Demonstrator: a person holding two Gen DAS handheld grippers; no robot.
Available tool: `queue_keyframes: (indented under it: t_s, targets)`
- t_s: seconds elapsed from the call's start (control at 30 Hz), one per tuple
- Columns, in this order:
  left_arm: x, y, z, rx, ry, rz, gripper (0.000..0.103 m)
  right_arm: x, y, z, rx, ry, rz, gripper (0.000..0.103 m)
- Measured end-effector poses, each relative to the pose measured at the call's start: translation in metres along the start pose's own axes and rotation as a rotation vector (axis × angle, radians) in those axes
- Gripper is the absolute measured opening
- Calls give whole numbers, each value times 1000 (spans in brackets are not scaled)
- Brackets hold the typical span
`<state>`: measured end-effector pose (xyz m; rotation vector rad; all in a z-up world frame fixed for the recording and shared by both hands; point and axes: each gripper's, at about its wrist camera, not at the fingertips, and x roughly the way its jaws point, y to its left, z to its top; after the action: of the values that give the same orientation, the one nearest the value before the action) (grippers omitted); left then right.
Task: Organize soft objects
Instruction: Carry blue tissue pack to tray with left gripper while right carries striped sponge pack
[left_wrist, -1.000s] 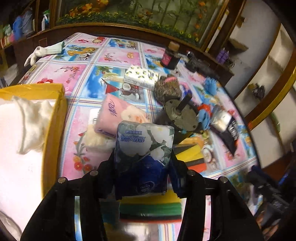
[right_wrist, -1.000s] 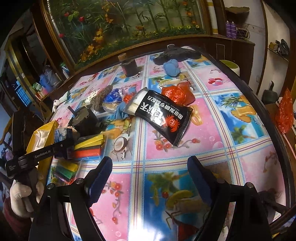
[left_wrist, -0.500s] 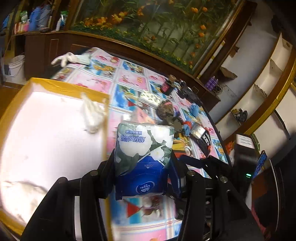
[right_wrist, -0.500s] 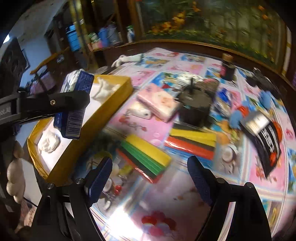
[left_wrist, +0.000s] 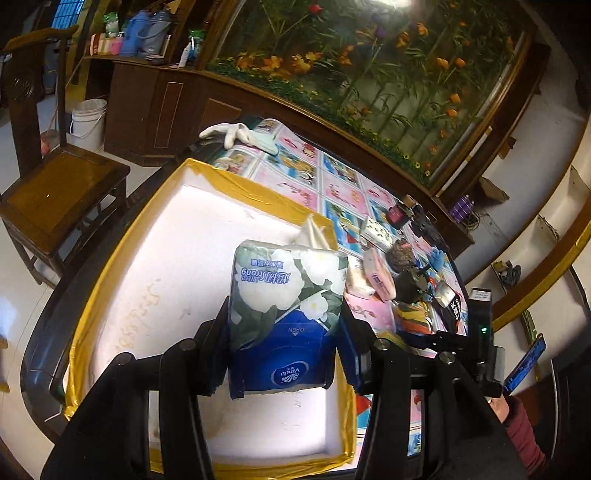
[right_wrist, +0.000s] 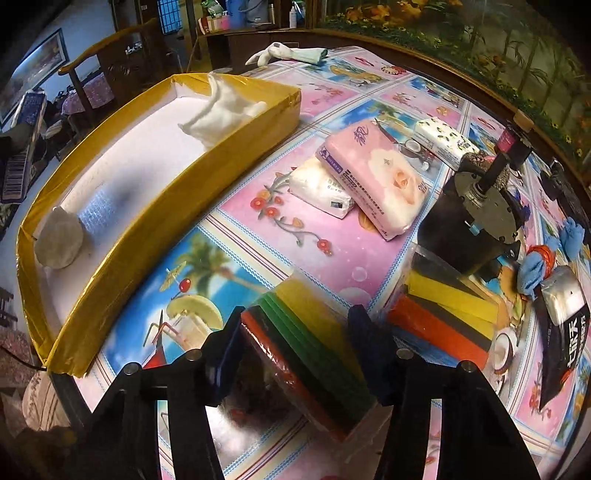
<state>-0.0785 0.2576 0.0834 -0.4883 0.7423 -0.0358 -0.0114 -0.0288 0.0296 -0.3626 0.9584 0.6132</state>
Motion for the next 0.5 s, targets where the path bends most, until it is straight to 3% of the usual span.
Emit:
queue_keyframes:
  t_s: [0.13, 0.33, 0.5]
  targets:
    - [2, 12, 6, -7, 4, 8, 48, -19, -10, 0, 77, -30, 34, 37]
    - [15, 17, 31, 22, 18, 19, 48, -60, -13, 10, 158, -112, 108, 34]
    - [50, 22, 63, 31, 53, 48, 48, -76, -2, 45, 229, -151, 317, 34]
